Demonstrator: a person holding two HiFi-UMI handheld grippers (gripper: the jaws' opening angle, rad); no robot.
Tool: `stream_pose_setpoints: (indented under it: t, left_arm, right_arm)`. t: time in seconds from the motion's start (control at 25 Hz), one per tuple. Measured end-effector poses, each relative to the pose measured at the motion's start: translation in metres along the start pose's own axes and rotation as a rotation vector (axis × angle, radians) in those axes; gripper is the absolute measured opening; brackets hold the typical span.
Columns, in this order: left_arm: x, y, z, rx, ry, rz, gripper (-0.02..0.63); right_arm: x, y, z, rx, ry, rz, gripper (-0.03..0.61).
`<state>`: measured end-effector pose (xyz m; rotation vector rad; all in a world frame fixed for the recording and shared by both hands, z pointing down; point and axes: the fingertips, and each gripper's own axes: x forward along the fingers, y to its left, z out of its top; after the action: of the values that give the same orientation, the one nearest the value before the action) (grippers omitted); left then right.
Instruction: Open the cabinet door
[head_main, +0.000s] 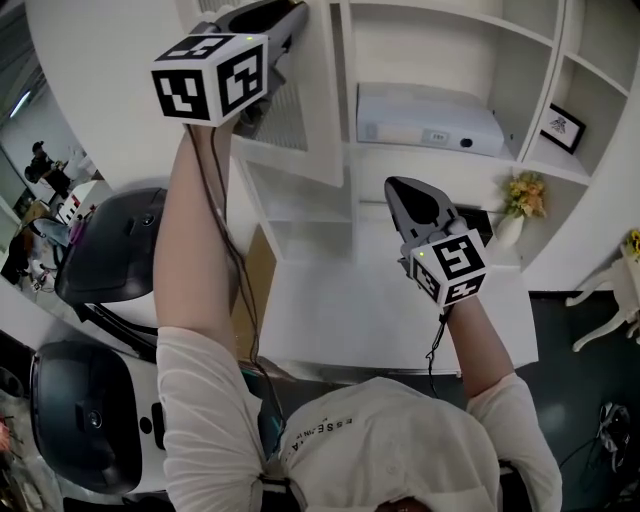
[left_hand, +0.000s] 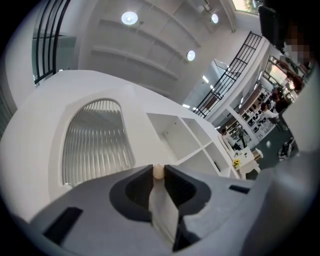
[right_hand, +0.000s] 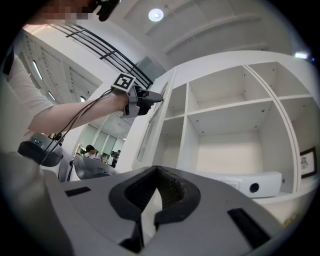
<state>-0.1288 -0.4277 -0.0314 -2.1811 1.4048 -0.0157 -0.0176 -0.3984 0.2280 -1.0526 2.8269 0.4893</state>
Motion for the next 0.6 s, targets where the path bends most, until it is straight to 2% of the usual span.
stream_pose_setpoints:
  t: [0.36,0.6]
  left_arm:
    - [-0.065,0.006,0.018,-0.113,-0.061,-0.068,0.072]
    - [-0.115,0.022,0.025,-0.211,-0.109,-0.122,0.074]
  right_arm:
    - [-0.009,0.059,0.01,0.042,0.021,0.016,0.009]
    - [-0.006,0.102,0.021,-0.023,0.016,0.027,0.009]
